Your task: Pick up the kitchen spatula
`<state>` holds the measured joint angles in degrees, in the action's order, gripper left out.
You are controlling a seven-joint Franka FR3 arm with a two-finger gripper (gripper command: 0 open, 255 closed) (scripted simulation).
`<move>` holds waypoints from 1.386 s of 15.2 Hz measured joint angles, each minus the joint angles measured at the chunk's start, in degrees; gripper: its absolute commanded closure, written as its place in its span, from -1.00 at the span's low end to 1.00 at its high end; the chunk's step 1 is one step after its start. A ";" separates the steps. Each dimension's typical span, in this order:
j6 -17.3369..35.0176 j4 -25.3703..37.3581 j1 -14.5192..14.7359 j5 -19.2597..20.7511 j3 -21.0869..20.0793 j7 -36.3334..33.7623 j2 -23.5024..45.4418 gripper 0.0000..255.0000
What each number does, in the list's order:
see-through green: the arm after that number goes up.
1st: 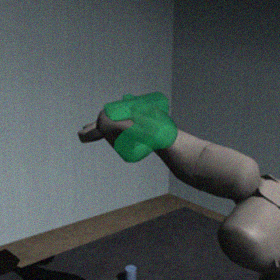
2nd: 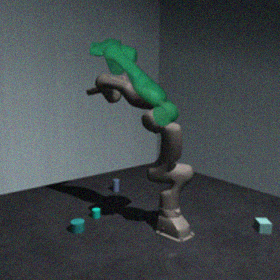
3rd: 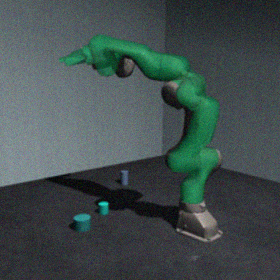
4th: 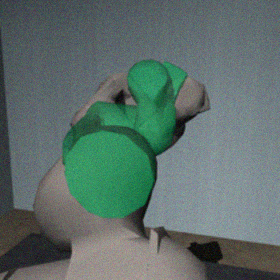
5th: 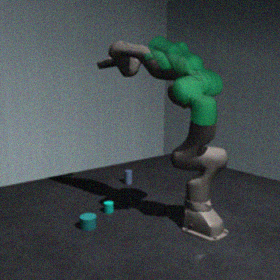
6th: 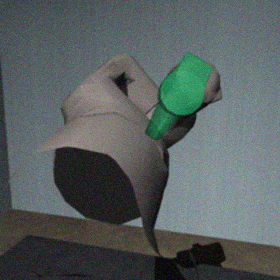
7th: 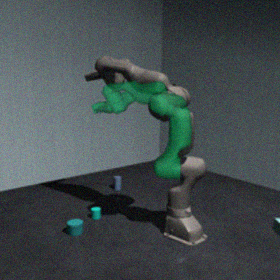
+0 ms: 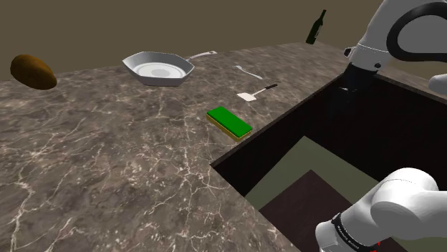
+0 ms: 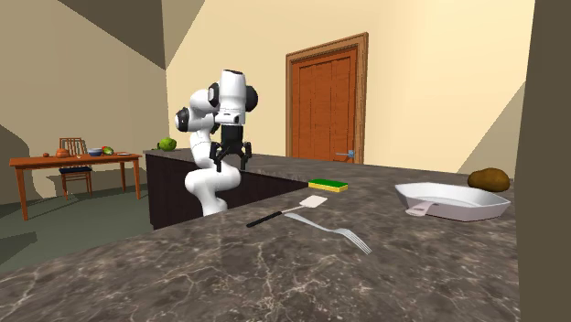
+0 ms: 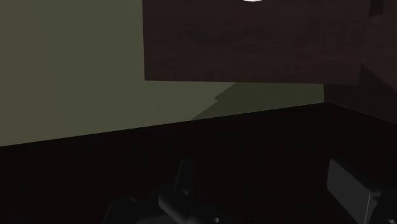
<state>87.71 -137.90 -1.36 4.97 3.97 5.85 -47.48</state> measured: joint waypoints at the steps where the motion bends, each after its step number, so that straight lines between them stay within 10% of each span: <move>1: 0.00 0.00 0.00 0.00 0.00 0.00 0.00 -1.00; 12: 9.57 9.95 -6.84 -7.70 -13.56 -36.74 17.67 -1.00; 21: 14.13 26.25 -13.11 -4.86 -20.01 -68.69 37.24 -1.00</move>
<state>101.83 -111.64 -14.47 0.11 -16.05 -62.84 -10.24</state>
